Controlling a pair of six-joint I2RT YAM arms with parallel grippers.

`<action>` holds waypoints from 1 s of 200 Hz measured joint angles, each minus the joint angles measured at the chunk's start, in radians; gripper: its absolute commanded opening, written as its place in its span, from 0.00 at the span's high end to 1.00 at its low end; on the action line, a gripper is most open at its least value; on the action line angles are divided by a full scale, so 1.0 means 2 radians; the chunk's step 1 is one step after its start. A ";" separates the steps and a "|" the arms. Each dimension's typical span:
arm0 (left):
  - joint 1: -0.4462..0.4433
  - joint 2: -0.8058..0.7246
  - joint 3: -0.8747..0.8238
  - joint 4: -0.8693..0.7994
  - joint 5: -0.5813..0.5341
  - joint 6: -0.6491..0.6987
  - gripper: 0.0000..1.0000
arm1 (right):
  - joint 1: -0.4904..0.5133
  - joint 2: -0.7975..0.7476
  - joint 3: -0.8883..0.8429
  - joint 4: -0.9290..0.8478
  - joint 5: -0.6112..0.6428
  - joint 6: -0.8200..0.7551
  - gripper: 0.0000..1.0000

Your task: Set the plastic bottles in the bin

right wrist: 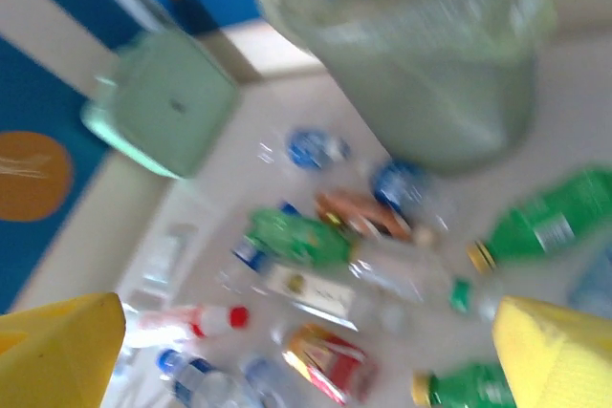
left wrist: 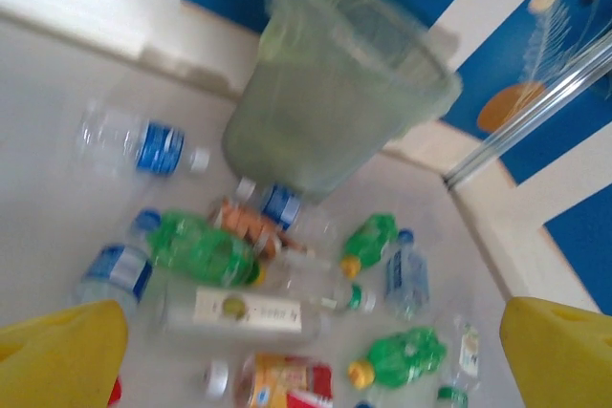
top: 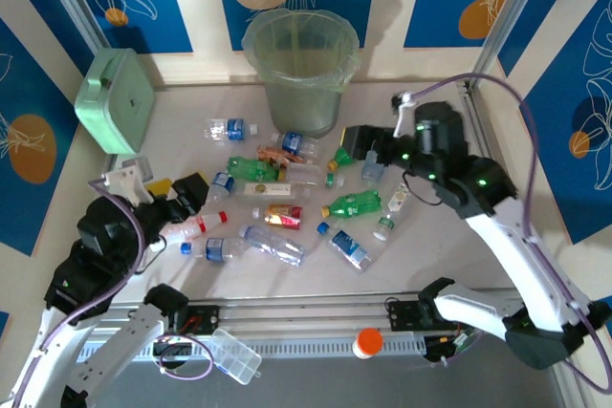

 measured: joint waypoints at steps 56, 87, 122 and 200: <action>0.000 0.057 -0.015 -0.056 0.017 0.016 0.01 | -0.034 0.014 -0.181 -0.096 0.131 0.117 0.11; 0.000 0.074 -0.010 -0.056 0.016 0.046 0.01 | -0.089 0.069 -0.196 -0.070 0.128 0.121 0.03; 0.000 0.077 -0.009 -0.032 0.033 0.071 0.01 | -0.135 0.156 -0.192 -0.031 0.119 0.105 0.03; 0.000 0.094 -0.021 -0.010 0.051 0.098 0.01 | -0.168 0.282 -0.183 0.019 0.099 0.095 0.18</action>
